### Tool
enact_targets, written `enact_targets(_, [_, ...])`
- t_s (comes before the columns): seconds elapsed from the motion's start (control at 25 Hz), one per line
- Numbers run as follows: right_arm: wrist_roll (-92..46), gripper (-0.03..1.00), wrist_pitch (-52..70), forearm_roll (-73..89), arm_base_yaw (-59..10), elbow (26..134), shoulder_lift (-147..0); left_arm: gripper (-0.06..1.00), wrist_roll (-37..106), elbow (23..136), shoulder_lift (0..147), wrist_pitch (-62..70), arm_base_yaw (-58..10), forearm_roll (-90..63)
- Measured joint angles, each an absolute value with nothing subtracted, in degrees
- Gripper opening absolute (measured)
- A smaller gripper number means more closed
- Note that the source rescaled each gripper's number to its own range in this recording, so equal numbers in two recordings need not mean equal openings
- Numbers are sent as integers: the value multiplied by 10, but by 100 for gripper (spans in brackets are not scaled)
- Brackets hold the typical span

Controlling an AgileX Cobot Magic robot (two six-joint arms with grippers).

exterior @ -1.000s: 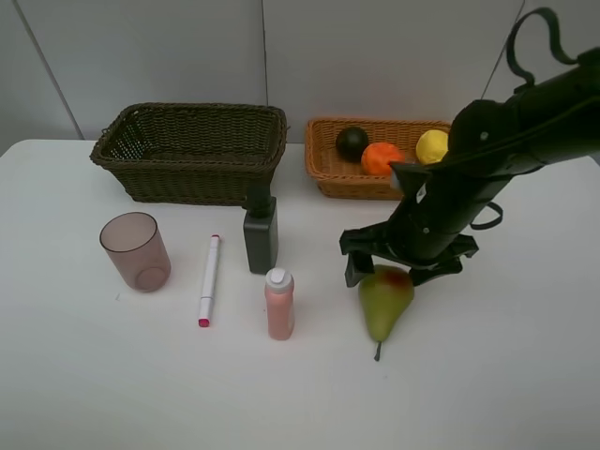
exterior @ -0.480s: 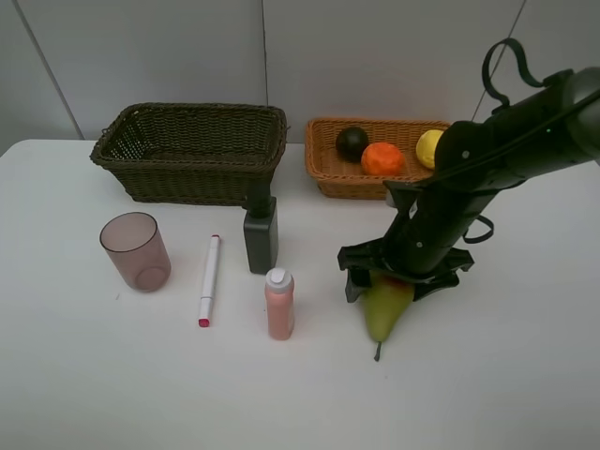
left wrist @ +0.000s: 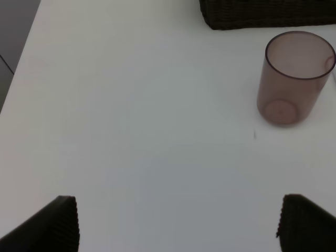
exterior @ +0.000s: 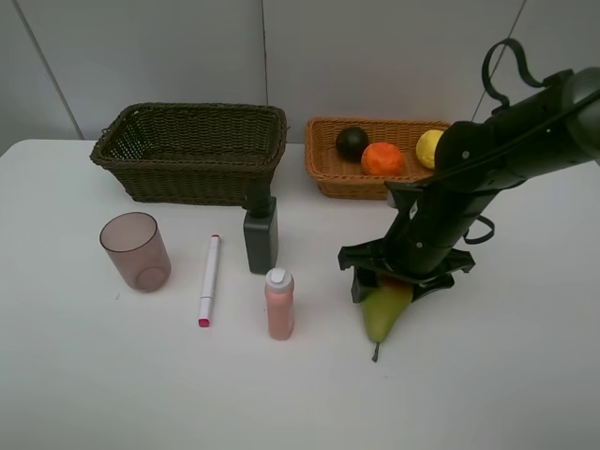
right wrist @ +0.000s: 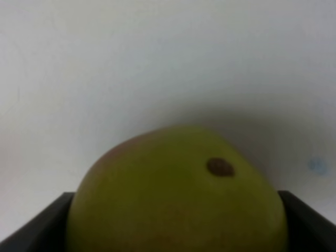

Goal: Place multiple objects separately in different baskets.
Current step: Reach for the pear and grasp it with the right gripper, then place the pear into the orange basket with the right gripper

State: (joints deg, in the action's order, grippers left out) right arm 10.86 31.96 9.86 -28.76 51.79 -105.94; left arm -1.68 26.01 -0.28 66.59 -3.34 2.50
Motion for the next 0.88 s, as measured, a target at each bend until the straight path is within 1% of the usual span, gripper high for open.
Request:
enact_targets(0.36, [109,35,320,98,-288,518,-1059,100,-17,260,-3,666,-33,25])
enact_targets(0.52, [109,35,353,83,-288,532,-1059,100,-17,260,-3,666,-33,25])
enact_targets(0.64, [109,35,395,63,-288,560,-1053,100,-17,260,-3,666,-33,25])
enact_targets(0.88, [109,35,485,7,-288,659,-1047,100,-17,260,-3,666,-33,25])
